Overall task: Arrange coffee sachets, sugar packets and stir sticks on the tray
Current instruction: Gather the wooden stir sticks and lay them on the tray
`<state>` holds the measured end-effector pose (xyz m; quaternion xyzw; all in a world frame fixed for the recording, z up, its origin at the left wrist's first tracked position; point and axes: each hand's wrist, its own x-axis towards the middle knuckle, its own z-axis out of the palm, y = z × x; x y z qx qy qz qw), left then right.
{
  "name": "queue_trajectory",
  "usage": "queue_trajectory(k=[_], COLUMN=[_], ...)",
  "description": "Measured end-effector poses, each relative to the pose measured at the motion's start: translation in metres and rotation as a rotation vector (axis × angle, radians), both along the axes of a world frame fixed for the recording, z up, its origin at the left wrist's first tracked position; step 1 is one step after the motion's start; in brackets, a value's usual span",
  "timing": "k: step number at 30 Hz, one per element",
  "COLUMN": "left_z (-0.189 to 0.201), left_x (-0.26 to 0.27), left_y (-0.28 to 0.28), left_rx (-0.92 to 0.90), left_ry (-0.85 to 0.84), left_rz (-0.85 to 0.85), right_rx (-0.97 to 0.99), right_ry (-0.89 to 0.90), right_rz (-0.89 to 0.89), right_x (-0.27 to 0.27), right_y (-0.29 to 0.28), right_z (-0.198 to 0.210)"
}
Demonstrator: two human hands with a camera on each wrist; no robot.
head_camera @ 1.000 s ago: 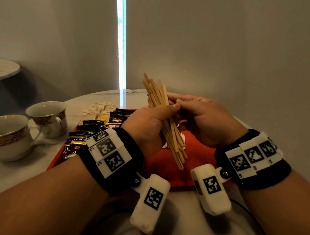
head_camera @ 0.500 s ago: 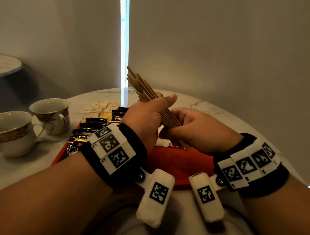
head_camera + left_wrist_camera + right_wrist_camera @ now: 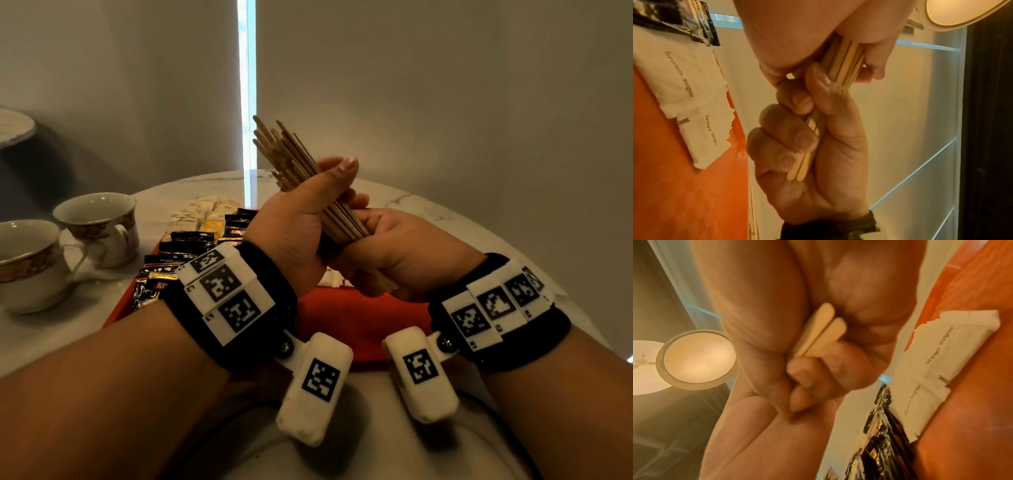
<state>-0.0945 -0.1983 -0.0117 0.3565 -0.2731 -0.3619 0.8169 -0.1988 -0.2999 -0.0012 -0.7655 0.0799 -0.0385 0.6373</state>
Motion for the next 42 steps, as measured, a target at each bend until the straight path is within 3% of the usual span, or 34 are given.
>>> queue_trajectory(k=[8, 14, 16, 18, 20, 23, 32, 37, 39, 42], left_z=[0.033, 0.082, 0.101, 0.113, 0.114, 0.109, 0.091, 0.071, 0.072, 0.077], left_x=[0.006, 0.001, 0.004, 0.009, 0.017, 0.025, 0.027, 0.01, 0.01, 0.014], left_y=[0.011, 0.008, 0.005, 0.007, 0.01, 0.01, -0.002, -0.011, -0.011, -0.009], left_rx=[-0.011, -0.123, -0.199, -0.288, -0.343, -0.357, -0.342, -0.245, -0.264, -0.309], left_ry=[-0.108, -0.085, -0.028, 0.037, 0.088, 0.102, 0.031, -0.143, -0.139, -0.059], left_rz=[0.148, 0.139, 0.137, 0.151, 0.171, 0.21, 0.253, 0.218, 0.207, 0.218], right_rx=[0.103, -0.043, -0.013, 0.142, 0.331, 0.571, 0.873, 0.9, 0.845, 0.813], right_ry=[-0.207, -0.151, -0.195, -0.28, -0.403, -0.501, -0.343, -0.289, -0.259, -0.251], right_rz=[-0.066, -0.135, -0.242, -0.401, -0.48, -0.398, -0.582, -0.152, -0.169, -0.397], right_x=[0.004, -0.002, -0.004, -0.006, -0.003, 0.012, 0.028, 0.035, 0.034, 0.033], right_y=[0.01, 0.002, -0.004, -0.008, -0.01, -0.01, -0.026, -0.007, -0.008, -0.017], right_z=[0.012, 0.079, 0.103, 0.113, 0.109, 0.094, 0.08, 0.067, 0.068, 0.072])
